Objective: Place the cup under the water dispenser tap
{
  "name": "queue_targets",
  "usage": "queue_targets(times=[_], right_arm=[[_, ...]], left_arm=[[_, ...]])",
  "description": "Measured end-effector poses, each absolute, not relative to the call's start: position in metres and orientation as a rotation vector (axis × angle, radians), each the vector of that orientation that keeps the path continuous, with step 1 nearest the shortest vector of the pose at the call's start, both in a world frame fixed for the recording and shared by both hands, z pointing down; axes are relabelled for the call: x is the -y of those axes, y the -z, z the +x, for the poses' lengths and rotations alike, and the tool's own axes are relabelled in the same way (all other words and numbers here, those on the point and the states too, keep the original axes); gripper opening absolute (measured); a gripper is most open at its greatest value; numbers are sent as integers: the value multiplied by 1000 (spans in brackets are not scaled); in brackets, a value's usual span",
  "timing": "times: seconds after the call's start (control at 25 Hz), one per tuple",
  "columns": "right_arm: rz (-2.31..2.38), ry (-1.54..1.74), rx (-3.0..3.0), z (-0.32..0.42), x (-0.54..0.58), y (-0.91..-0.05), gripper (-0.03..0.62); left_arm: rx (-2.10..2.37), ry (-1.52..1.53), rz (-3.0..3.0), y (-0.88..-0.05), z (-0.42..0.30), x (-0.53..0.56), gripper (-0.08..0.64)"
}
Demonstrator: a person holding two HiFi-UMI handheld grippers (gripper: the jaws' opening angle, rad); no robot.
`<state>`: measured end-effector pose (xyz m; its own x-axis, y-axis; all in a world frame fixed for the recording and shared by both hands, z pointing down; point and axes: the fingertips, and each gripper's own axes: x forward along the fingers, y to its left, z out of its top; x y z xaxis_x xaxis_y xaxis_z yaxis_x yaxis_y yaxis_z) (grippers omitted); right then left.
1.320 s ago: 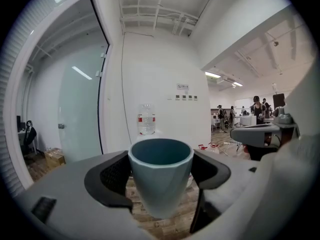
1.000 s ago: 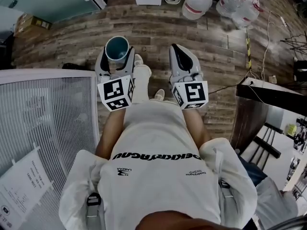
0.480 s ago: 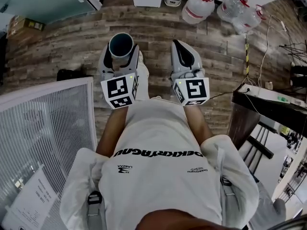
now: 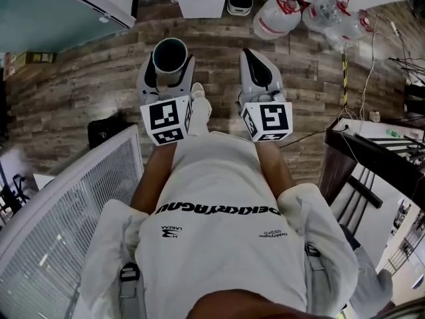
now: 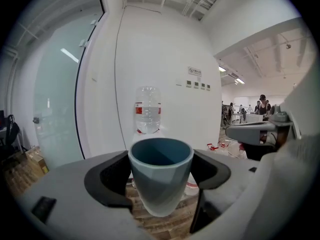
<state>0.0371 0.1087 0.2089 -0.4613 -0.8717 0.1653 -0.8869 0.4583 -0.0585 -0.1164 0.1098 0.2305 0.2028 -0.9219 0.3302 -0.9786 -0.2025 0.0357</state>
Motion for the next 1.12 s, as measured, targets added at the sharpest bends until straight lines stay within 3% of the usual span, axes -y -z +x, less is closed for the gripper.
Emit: queue_targets(times=[0.52,1.12], right_arm=[[1622,-243,2485,-15,54,-224,-2],[1608,-310,2429,-4,117,-263,-2]], left_arm=[[1650,-417,2344,-251,-149,54,360],[1598,-445,2312,-293,-127,121,359]])
